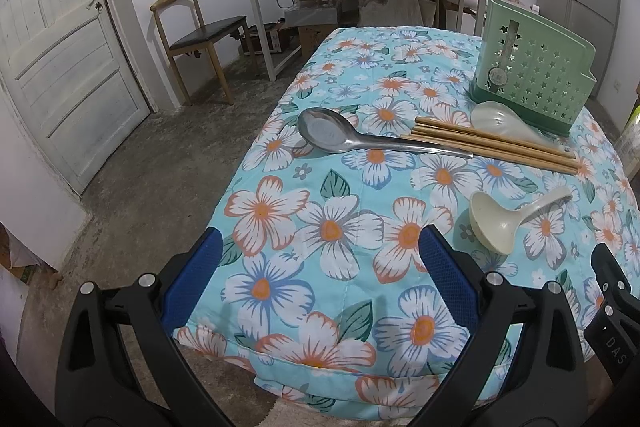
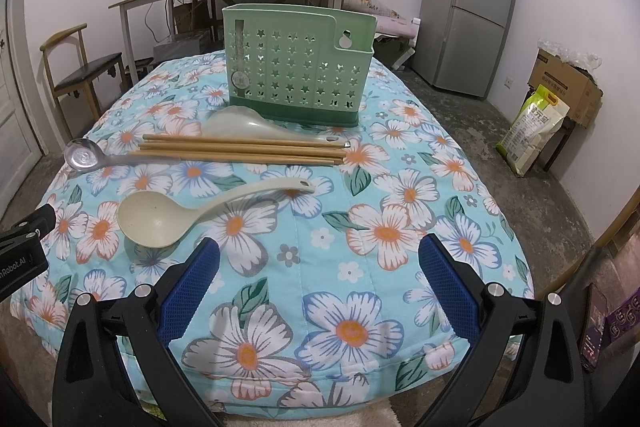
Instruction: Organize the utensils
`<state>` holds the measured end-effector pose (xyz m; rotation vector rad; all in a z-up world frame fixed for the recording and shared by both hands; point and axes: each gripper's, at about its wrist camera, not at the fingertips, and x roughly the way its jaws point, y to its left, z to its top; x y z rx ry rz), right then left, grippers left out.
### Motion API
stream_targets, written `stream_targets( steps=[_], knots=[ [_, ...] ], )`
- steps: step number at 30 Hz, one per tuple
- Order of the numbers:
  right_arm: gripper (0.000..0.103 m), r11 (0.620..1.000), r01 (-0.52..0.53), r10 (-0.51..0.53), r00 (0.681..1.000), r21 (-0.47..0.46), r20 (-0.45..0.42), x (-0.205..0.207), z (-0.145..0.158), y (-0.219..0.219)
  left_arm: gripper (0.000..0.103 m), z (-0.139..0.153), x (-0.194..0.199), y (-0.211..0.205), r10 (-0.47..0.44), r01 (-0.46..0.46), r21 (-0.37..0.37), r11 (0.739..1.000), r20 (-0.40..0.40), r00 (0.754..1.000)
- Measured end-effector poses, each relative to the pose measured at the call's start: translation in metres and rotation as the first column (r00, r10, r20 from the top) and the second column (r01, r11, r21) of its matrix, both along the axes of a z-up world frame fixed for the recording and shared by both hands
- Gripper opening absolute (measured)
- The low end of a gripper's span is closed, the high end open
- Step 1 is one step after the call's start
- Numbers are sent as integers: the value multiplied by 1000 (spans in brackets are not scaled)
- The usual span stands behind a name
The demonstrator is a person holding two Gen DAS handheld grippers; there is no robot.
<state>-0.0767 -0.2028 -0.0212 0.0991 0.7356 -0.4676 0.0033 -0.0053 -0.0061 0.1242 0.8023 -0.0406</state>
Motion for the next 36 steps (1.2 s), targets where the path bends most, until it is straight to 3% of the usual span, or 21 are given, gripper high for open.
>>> stream_targets(
  steps=[31,36],
  knots=[
    [97,999,-26,26,1000,18,3,4,-3,4,95,0,5,10,17,-17,23,1000,3,1000],
    [97,998,-44,44,999,36,5,8,-5,5,95,-2,13,17,19,-19,-2,1000,-16,1000]
  ],
)
